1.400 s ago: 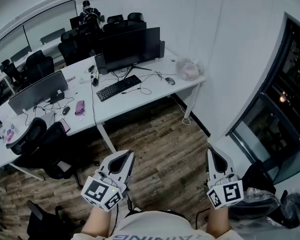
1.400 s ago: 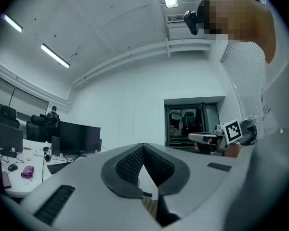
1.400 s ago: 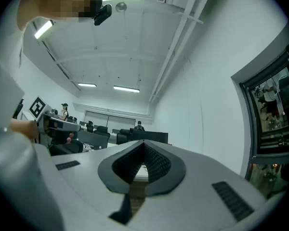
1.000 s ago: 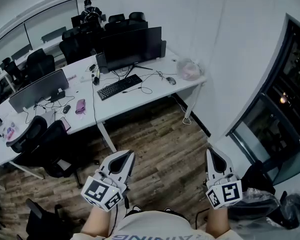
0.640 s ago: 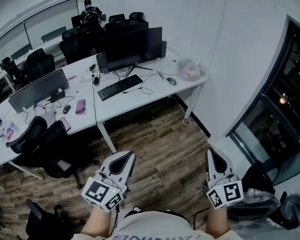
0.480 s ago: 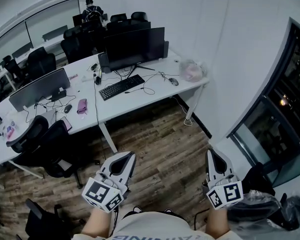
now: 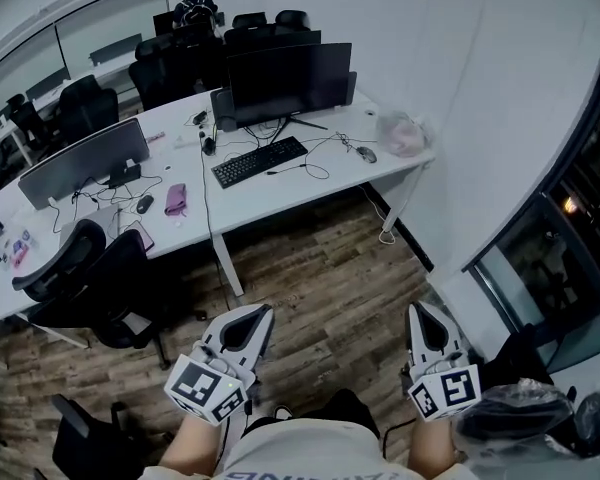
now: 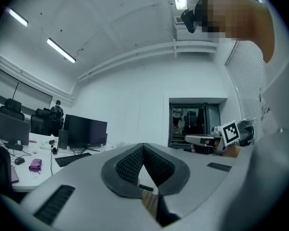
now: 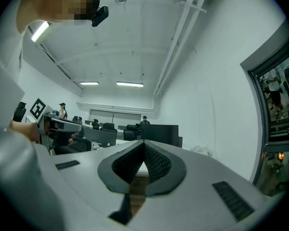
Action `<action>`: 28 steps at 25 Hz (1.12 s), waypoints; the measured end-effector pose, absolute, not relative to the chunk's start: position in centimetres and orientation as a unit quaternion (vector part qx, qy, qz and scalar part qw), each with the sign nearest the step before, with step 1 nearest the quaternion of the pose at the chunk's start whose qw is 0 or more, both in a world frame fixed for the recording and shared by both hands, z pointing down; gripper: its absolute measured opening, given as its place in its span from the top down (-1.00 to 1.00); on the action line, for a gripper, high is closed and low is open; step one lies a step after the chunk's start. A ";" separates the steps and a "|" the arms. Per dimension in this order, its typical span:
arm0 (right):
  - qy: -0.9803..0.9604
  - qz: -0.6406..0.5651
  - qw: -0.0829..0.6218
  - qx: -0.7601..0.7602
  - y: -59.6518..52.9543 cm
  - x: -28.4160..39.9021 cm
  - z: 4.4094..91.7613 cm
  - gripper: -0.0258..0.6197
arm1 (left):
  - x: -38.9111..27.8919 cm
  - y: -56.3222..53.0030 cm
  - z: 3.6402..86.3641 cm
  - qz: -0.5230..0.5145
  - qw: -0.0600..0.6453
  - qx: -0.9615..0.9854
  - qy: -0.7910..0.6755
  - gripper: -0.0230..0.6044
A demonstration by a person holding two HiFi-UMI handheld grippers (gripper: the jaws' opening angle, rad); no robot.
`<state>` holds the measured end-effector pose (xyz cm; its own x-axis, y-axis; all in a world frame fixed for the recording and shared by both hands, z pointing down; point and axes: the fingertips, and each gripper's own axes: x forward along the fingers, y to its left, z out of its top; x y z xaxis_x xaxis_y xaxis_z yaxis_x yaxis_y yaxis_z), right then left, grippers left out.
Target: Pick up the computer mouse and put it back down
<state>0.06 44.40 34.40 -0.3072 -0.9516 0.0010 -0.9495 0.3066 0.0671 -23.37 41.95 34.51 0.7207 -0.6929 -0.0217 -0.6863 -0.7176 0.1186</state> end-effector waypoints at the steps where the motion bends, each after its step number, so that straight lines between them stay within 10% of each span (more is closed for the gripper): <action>1: -0.809 -0.026 0.024 0.587 44.2 -0.4 34.6 0.86 | -23.7 41.8 34.8 -0.032 0.054 0.926 -0.371 0.91; 28: -0.812 -0.022 0.024 0.583 26.6 10.6 35.5 0.86 | -12.7 23.8 33.7 -0.041 0.047 0.926 -0.371 0.91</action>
